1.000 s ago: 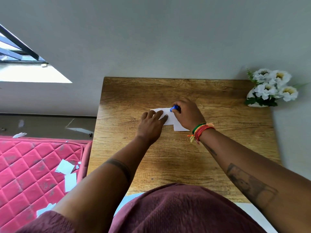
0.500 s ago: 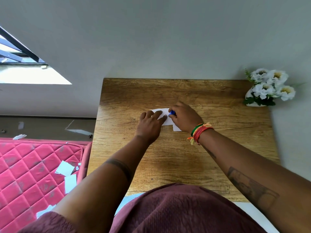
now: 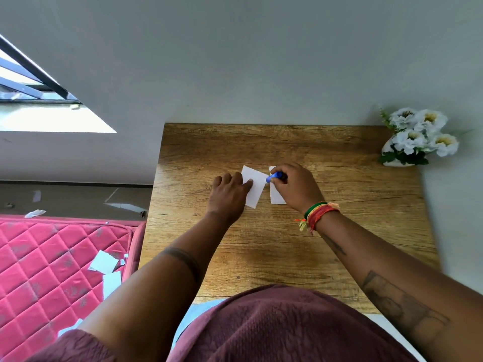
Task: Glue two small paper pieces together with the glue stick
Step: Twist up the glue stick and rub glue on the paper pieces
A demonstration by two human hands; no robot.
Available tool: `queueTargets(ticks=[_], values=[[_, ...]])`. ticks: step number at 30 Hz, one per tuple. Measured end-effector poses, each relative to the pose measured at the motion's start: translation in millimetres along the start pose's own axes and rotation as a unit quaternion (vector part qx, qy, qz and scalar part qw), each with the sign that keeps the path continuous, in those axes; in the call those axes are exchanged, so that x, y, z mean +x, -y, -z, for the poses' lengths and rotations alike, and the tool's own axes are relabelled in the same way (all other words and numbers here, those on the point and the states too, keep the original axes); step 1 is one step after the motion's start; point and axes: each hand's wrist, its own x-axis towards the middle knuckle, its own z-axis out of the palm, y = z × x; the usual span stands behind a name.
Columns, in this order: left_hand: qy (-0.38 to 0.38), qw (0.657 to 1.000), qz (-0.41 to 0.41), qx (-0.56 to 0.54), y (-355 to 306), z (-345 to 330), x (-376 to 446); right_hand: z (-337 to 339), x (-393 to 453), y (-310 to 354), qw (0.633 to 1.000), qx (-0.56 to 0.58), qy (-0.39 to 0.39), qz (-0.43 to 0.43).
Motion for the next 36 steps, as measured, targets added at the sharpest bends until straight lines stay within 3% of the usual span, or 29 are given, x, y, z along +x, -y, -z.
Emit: queueTargets(ticks=[18,36], values=[[-0.012,0.999,0.026,-0.031,3,-10,1,-16,35,18,0.991,-0.109,0.068,0.045],[-0.024,0.998,0.036,-0.039,1,-9,-1,-19,-20,13,0.982,-0.106,0.133,0.087]])
